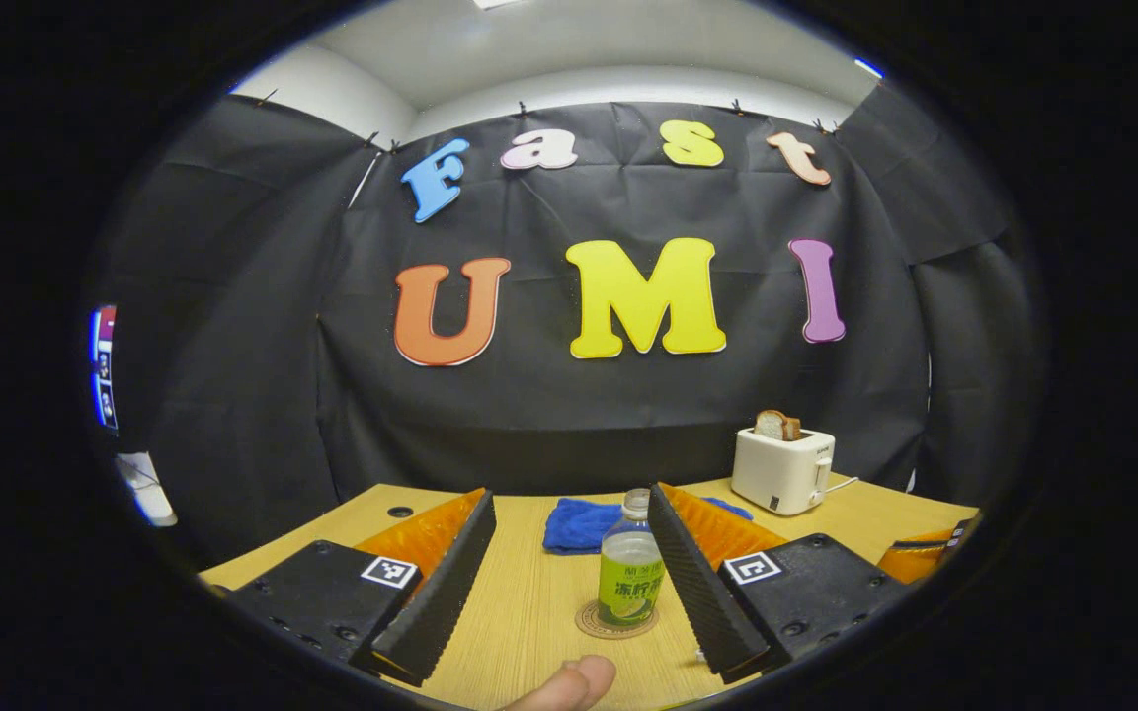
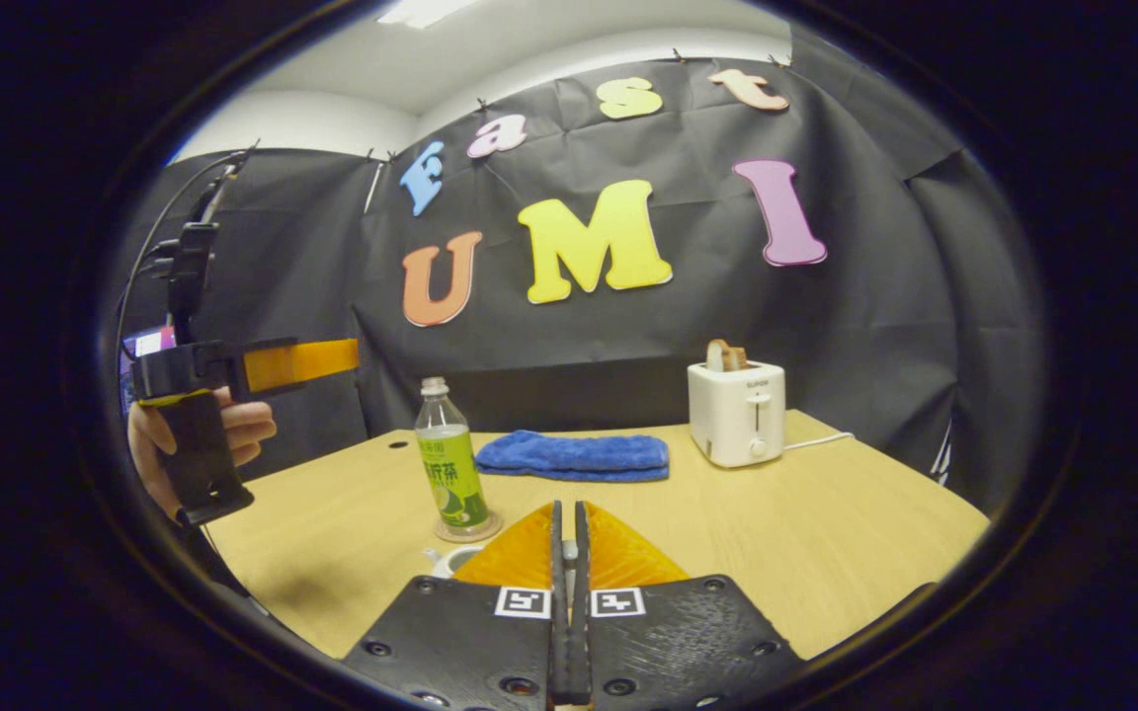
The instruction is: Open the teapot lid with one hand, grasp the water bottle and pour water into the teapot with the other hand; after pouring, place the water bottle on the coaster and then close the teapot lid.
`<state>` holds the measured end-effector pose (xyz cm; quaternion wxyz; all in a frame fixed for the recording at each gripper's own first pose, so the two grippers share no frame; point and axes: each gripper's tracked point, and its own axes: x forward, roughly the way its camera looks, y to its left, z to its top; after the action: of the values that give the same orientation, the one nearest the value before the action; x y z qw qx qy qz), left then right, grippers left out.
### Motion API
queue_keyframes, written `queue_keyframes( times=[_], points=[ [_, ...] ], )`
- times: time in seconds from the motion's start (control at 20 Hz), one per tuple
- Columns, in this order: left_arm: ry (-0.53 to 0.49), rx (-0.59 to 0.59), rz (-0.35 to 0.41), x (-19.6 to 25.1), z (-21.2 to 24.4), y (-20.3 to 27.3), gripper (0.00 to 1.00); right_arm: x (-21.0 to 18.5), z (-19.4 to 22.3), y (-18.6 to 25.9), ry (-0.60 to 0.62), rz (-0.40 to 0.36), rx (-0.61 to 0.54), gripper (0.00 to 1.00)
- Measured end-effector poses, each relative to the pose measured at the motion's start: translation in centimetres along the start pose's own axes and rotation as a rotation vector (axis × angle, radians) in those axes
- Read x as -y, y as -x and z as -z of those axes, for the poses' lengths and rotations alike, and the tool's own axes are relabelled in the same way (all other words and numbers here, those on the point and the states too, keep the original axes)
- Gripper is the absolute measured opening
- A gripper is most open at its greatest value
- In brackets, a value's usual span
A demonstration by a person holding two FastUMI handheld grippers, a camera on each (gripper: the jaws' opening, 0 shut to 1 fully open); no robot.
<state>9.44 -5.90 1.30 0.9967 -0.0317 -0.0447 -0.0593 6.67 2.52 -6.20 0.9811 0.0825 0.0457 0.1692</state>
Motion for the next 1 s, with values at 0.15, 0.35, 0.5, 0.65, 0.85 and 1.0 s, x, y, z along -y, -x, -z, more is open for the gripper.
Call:
queue_keyframes(
  times=[0.15, 0.35, 0.5, 0.65, 0.85, 1.0],
  points=[
    [0.001, -0.043, -0.06, -2.3, 2.0, 2.8, 0.96, -2.7, 0.0, -0.9, 0.0, -0.073, -0.009, 0.0],
    [-0.03, -0.068, -0.059, -2.4, 3.5, 4.7, 0.97, -4.7, 1.0, -2.7, -0.009, -0.111, -0.047, 0.0],
    [-0.018, -0.067, -0.026, -1.8, 3.9, 5.5, 0.97, -5.9, 1.6, -4.0, 0.002, -0.115, -0.059, 0.0],
    [-0.021, -0.069, 0.014, -1.2, 4.4, 6.1, 0.96, -6.9, 2.3, -5.2, 0.03, -0.124, -0.05, 0.0],
    [-0.011, -0.072, 0.025, -1.8, 4.3, 6.2, 0.97, -6.8, 4.0, -7.0, 0.053, -0.105, -0.043, 0.0],
    [0.025, -0.09, 0.026, -2.3, 4.6, 6.3, 0.97, -6.8, 5.7, -7.2, 0.072, -0.101, -0.045, 0.0]
  ],
)
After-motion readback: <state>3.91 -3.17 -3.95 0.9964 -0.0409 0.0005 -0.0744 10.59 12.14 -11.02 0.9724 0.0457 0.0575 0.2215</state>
